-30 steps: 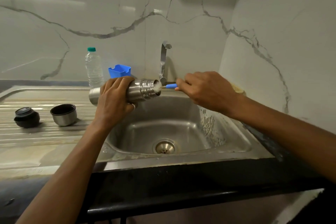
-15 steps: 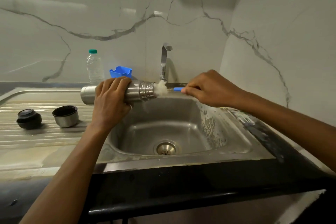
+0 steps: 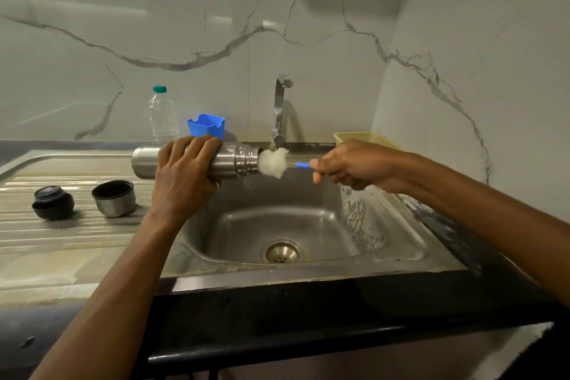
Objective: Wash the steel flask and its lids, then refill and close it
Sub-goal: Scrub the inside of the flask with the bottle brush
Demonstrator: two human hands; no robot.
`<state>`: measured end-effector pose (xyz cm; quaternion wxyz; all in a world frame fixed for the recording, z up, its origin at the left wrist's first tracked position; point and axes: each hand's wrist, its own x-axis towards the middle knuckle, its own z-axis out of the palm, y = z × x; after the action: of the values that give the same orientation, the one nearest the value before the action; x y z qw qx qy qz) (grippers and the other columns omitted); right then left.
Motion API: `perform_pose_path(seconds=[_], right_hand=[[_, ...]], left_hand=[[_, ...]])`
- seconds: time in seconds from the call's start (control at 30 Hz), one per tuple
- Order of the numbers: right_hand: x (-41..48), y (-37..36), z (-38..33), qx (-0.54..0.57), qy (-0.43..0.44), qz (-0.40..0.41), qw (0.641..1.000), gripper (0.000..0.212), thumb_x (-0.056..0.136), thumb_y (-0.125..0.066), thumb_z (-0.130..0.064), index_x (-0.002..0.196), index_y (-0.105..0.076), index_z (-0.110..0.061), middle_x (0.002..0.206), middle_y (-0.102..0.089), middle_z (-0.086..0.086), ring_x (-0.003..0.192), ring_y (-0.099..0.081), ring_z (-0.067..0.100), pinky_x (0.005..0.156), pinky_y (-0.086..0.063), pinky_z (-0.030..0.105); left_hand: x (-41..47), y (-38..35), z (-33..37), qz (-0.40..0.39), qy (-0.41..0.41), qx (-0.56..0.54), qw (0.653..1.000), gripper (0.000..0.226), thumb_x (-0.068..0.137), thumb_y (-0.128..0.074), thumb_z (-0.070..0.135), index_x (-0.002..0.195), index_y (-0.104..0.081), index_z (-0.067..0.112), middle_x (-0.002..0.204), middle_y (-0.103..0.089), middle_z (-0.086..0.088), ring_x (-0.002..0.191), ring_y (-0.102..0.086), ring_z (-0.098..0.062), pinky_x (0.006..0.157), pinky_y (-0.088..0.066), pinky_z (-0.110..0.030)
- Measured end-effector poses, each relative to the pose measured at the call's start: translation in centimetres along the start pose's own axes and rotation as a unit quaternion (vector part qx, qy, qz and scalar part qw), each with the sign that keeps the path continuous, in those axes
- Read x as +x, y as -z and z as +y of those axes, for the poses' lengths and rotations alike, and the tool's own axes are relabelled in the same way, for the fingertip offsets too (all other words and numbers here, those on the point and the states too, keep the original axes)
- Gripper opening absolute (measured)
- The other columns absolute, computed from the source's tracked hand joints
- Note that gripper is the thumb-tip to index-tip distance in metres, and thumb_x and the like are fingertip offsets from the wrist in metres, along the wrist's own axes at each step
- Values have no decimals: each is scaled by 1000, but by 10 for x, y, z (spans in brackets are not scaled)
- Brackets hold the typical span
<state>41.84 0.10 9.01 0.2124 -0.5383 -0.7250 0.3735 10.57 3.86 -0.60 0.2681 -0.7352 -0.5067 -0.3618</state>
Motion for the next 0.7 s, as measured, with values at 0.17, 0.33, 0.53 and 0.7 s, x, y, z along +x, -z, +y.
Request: perform_pose_path(seconds=[0.17,0.33,0.53,0.7], right_hand=[[11,-8,8,-513,203,156,819,26,103,-51,-37,94,-66,-18,72,-60,-1,59,-52,17,53,-35,31],[33,-51,15,-600,307,276,685,9,97,-59,-8,106,-59,-8,71,-56,5,52,-36,17,47,-28,30],[29,-33,23,-436,208,172,858,31,107,-41,-33,88,-57,-15,70,-62,4,58,-56,22,55,-41,34],[22,0,17,-399,182,137,888,41,105,-45,-41,85,-71,-16,63,-56,-8,53,-49,10,53,-33,28]], left_hand=[[0,-3,9,-30,-2,-27,999,74,62,-85,17,129,-55,17,126,-61,-6,116,-52,-35,100,-36,-50],[0,-4,18,-40,3,-46,998,77,63,-85,22,133,-53,17,126,-61,-7,115,-50,-34,99,-38,-51],[-4,-4,0,-49,-12,4,999,79,58,-86,16,131,-55,17,129,-59,-6,118,-50,-37,99,-37,-52],[-2,-8,4,-65,-15,-4,998,79,61,-85,18,133,-53,18,131,-58,-6,119,-49,-37,100,-37,-52]])
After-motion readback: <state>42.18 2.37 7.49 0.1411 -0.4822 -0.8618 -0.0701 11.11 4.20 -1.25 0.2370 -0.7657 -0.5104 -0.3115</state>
